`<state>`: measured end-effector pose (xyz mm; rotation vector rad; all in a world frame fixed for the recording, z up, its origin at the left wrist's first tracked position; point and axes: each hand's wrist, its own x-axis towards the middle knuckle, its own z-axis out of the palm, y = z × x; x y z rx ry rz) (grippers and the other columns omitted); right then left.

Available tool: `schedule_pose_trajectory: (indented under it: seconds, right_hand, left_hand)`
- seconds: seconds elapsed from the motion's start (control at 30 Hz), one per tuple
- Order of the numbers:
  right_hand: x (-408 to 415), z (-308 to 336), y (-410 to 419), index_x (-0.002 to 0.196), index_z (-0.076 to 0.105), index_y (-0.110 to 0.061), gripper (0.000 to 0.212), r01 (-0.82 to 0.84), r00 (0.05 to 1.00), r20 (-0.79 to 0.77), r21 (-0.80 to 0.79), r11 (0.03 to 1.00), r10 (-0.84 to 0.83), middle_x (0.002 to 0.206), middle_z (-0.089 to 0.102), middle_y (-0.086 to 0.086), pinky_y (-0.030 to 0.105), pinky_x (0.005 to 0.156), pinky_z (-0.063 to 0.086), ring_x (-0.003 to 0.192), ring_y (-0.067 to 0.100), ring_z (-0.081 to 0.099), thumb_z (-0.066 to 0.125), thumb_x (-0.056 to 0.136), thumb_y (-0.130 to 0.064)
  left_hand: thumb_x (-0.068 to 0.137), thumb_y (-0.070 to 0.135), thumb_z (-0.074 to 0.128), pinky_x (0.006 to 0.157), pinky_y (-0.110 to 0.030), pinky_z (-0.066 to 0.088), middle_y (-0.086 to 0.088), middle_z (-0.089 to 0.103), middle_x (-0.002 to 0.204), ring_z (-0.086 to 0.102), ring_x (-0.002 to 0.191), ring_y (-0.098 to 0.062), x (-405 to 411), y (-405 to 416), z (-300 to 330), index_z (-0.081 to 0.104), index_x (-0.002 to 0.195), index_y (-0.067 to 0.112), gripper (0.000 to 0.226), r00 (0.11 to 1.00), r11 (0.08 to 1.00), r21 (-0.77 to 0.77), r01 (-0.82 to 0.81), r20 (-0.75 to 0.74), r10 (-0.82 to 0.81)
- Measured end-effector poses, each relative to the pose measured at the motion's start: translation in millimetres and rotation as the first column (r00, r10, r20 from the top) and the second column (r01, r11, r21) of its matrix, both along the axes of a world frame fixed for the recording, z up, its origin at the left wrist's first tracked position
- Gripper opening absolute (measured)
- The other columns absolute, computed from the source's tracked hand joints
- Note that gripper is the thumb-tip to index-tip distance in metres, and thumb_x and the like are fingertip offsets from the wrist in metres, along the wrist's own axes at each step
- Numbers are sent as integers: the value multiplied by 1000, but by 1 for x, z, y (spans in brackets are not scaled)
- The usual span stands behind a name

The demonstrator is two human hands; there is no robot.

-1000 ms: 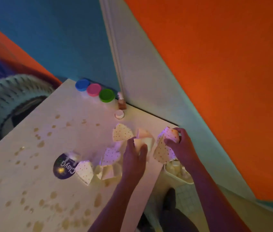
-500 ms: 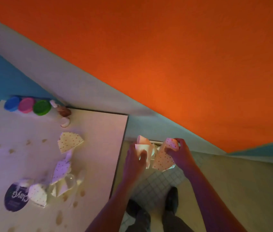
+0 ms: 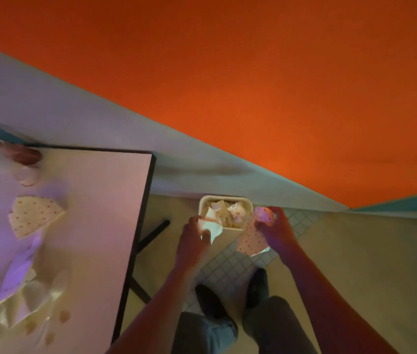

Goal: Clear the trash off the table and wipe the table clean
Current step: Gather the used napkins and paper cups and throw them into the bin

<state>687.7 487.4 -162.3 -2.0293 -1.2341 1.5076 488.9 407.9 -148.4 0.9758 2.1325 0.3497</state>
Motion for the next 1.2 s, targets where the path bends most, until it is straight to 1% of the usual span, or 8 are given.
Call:
schedule_pose_trajectory:
  seconds: [0.1, 0.27, 0.4, 0.53, 0.73, 0.87, 1.0, 1.2]
  right_hand:
    - [-4, -51, 8, 123, 54, -15, 45, -24, 1000, 16, 17, 1000, 23, 105, 59, 6, 40, 79, 50, 95, 29, 61, 74, 82, -8]
    - [-27, -138, 27, 118, 54, -22, 39, -37, 999, 10, 72, 997, 36, 107, 61, 9, 37, 74, 51, 92, 29, 61, 70, 85, -9]
    - [-52, -211, 44, 119, 53, -23, 38, -69, 998, -4, 110, 992, 70, 109, 63, 10, 39, 74, 55, 94, 31, 63, 63, 88, -5]
    - [-65, -274, 55, 125, 49, -15, 40, -136, 991, 24, 144, 980, 134, 103, 58, 11, 33, 69, 46, 88, 28, 58, 52, 89, 1]
    - [-78, -350, 61, 124, 51, -11, 40, -185, 982, 67, 171, 968, 176, 93, 62, 14, 28, 66, 37, 77, 28, 56, 55, 86, 1]
    - [-86, -383, 63, 130, 47, -10, 42, -296, 953, 111, 123, 947, 283, 103, 66, 18, 27, 70, 35, 89, 32, 62, 56, 89, -3]
    - [-88, -405, 64, 133, 46, -14, 47, -357, 930, 127, 82, 931, 345, 110, 66, 23, 36, 78, 45, 101, 40, 63, 53, 87, -3]
    - [-89, -426, 61, 141, 34, -19, 49, -426, 888, 209, 38, 904, 410, 121, 60, 26, 46, 88, 49, 109, 44, 60, 50, 95, -19]
  left_hand:
    - [98, 23, 53, 94, -43, 49, -14, 58, 131, 58, 115, -34, -4, 13, -56, 46, 133, 14, 37, 998, 999, -27, 30, -51, -32]
    - [99, 23, 54, 95, -46, 48, -17, 54, 134, 54, 121, -38, -18, 38, -150, 43, 138, 11, 43, 992, 996, -57, 73, -102, -78]
    - [93, 20, 52, 95, -48, 51, -13, 58, 130, 58, 118, -34, -26, 60, -225, 47, 136, 16, 43, 996, 998, -25, 66, -59, -67]
    - [92, 19, 48, 93, -48, 50, -15, 59, 126, 56, 114, -38, -27, 80, -290, 51, 127, 16, 36, 989, 992, -30, 125, -77, -127]
    - [87, 19, 46, 97, -44, 50, -15, 61, 128, 57, 119, -38, -36, 104, -369, 54, 128, 17, 42, 955, 960, -138, 244, -136, -263]
    - [92, 28, 41, 102, -45, 46, -15, 51, 141, 52, 127, -40, -36, 110, -405, 41, 144, 23, 52, 936, 932, -237, 274, -159, -315]
    - [95, 31, 40, 110, -49, 39, -16, 34, 153, 40, 136, -42, -36, 114, -425, 19, 157, 26, 66, 917, 902, -297, 315, -151, -370]
    - [96, 30, 42, 115, -52, 32, -10, 15, 165, 28, 145, -41, -33, 117, -441, 4, 160, 30, 75, 887, 864, -339, 373, -144, -439]
